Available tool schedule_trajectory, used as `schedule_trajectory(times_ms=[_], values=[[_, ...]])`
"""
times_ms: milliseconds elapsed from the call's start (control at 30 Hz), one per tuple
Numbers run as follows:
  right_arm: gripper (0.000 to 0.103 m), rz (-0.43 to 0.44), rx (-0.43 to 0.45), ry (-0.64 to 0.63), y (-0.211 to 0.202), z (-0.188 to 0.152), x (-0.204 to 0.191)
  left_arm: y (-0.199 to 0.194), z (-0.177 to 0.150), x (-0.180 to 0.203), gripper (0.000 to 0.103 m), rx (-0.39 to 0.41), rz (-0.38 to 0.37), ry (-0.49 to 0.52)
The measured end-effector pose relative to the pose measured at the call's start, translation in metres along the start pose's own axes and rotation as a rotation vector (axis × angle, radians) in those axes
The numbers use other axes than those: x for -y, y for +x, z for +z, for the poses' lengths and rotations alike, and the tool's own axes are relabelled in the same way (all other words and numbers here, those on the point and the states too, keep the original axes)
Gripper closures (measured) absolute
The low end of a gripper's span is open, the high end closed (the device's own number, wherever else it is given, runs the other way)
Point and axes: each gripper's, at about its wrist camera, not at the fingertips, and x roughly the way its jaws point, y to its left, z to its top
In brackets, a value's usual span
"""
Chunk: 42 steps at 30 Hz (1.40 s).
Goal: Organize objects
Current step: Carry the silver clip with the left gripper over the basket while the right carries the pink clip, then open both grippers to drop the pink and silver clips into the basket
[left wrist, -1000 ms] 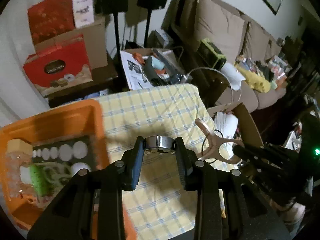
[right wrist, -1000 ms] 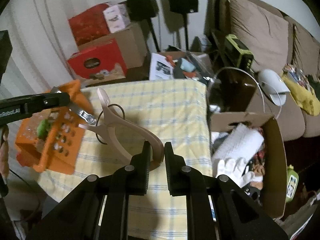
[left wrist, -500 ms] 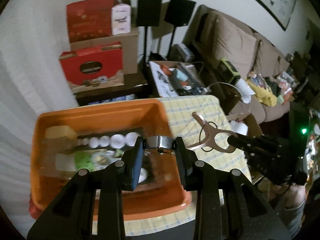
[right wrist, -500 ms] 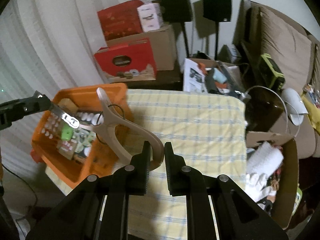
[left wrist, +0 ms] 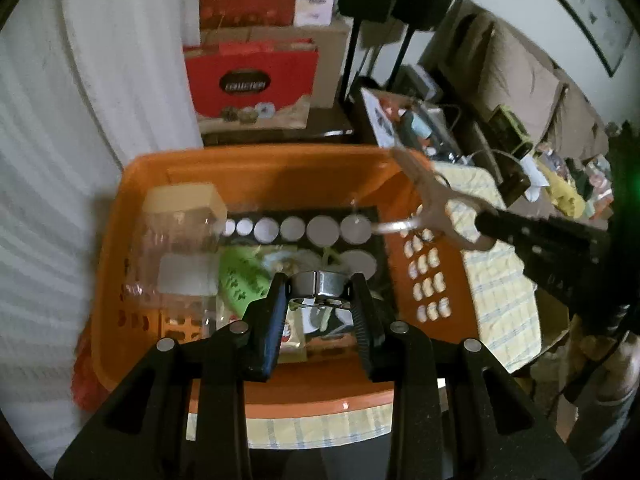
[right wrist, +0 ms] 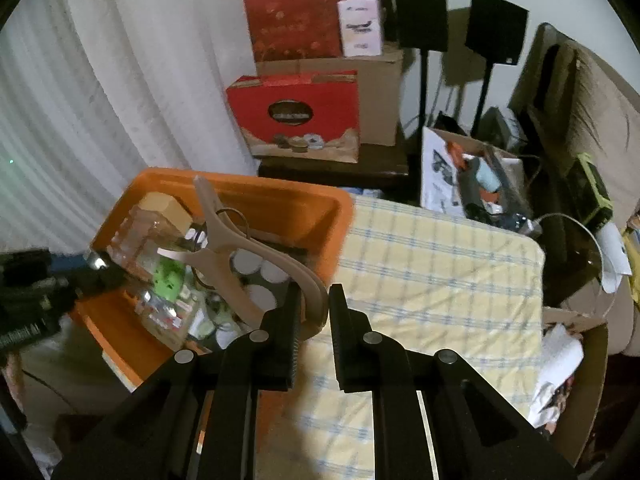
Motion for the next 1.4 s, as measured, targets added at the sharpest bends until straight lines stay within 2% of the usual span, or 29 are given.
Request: schedule_trajectory(times_ms=[333, 633, 667, 700, 767, 933, 1133, 1200, 1367, 1400], values=[[0.090, 0.011, -0.066, 0.003, 0.046, 0.005, -0.019, 0.040, -0.011, -0.006, 0.074, -0.095, 0.006, 0.001], [0.089, -0.030, -0.101, -0.004, 0.073, 0.004, -0.023, 0.070, -0.007, 0.000, 0.073, -0.154, 0.008, 0.008], [0.087, -0.034, -0.093, -0.014, 0.074, 0.004, -0.024, 0.072, -0.007, 0.000, 0.066, -0.155, 0.010, 0.006], [0.088, -0.038, -0.086, -0.021, 0.074, 0.004, -0.024, 0.074, -0.006, 0.001, 0.054, -0.155, 0.009, 0.001], [0.085, -0.051, -0.073, -0.026, 0.071, 0.003, -0.024, 0.074, -0.006, 0.001, 0.040, -0.154, -0.010, -0.017], [0.078, -0.046, -0.019, -0.027, 0.050, 0.000, -0.021, 0.062, -0.008, -0.004, 0.036, -0.106, 0.006, -0.027], [0.068, -0.022, 0.031, -0.016, 0.022, -0.005, -0.016, 0.044, -0.014, -0.006, 0.023, -0.032, 0.011, -0.033], [0.063, -0.007, 0.049, -0.012, 0.011, -0.010, -0.014, 0.036, -0.018, -0.004, 0.021, 0.003, 0.023, -0.025], [0.040, 0.000, 0.099, -0.003, -0.016, -0.028, -0.009, 0.021, -0.033, 0.006, 0.014, 0.068, 0.048, 0.006], [0.038, 0.002, 0.103, 0.001, -0.020, -0.032, -0.008, 0.019, -0.036, 0.008, 0.013, 0.075, 0.048, 0.008]])
